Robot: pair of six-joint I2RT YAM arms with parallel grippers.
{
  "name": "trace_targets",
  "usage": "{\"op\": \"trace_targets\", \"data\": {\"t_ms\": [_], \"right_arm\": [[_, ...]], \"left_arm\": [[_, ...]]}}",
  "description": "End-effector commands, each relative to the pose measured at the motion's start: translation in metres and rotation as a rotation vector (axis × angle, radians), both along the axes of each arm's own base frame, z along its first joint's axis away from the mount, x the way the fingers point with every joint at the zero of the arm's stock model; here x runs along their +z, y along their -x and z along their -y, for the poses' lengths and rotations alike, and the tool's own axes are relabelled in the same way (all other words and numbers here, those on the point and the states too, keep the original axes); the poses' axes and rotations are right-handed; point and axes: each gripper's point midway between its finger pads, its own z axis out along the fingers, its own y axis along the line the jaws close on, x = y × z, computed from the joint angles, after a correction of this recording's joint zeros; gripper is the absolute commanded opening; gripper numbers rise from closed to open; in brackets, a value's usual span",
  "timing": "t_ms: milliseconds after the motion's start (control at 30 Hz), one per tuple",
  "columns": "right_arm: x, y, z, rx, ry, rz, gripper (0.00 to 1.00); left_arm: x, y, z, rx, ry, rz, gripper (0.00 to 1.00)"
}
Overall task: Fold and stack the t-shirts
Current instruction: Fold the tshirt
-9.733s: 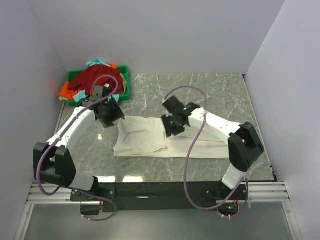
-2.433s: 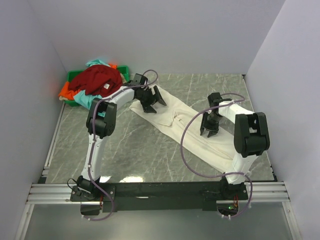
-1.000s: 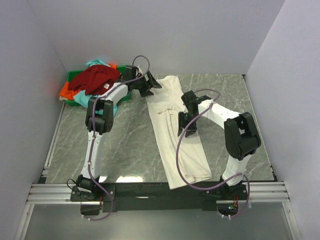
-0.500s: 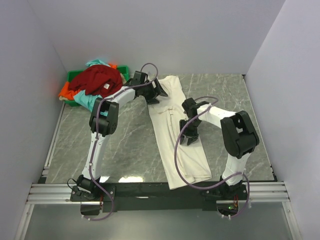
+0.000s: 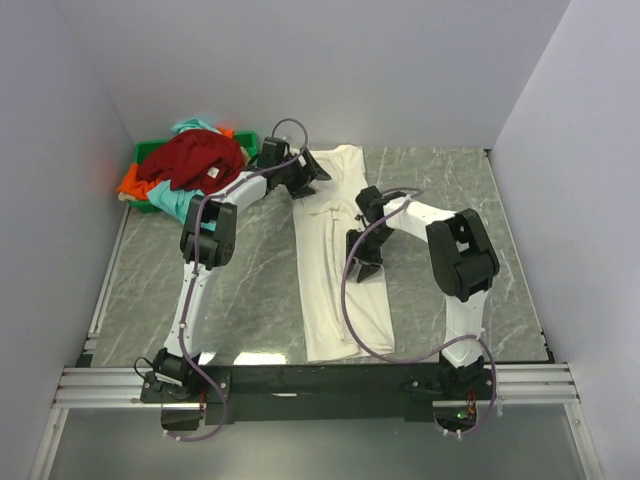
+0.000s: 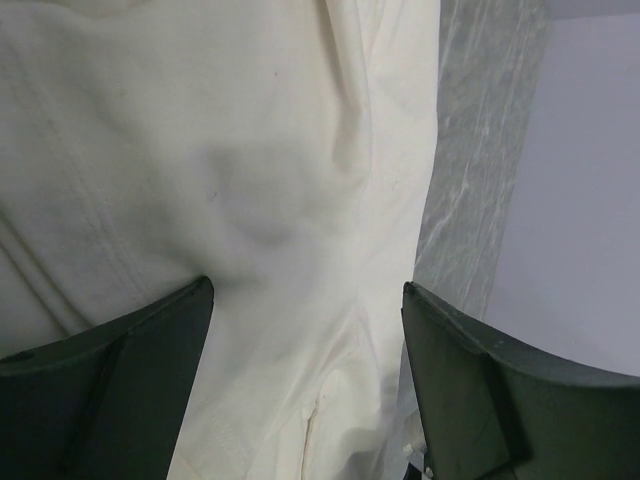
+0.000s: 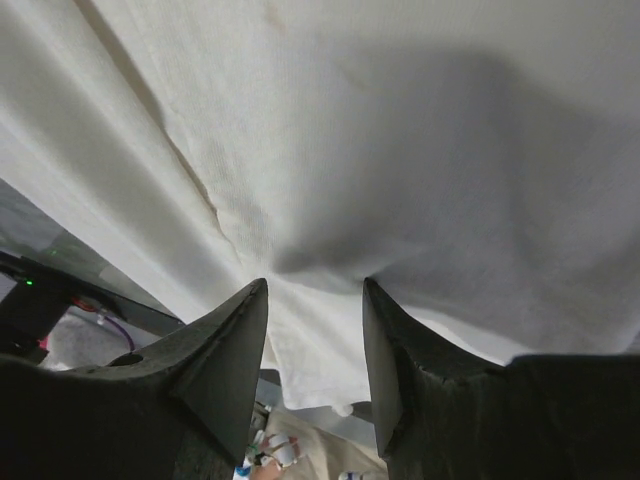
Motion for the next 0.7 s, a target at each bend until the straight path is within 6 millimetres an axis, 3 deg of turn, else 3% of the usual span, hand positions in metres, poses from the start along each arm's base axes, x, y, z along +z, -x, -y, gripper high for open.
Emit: {"op": "trace_targets", "data": {"t_ms": [0,200,300,433,500,533,667], "right_arm": [[-0.009,-0.023,-0.017,0.014,-0.026,0.067,0.50],[0.016,-0.033,-0.033,0.042,-0.073,0.117,0.50],[0.039,-0.030,-0.034,0.060,-0.082,0.158,0.50],[0.067,-0.006,-0.018,0.068,-0.051,0.194,0.50],[0.071,0.010,-0.009,0.074,-0.013,0.193,0.50],[0.072,0.023,0.003,0.072,0.024,0.192,0.50],[0.068,0.062,0.027,0.075,0.126,0.167,0.50]], "left_arm": [[-0.043,-0.026,-0.027,0.094,-0.084,0.010,0.85],[-0.015,-0.034,-0.019,0.050,-0.055,0.113,0.86],[0.025,-0.024,-0.018,0.029,-0.053,0.188,0.87],[0.069,-0.003,-0.022,0.008,-0.085,0.253,0.87],[0.084,0.009,-0.025,0.001,-0.127,0.276,0.87],[0.103,0.020,-0.029,0.002,-0.140,0.297,0.88],[0.120,0.061,-0.044,0.000,-0.275,0.291,0.88]]}}
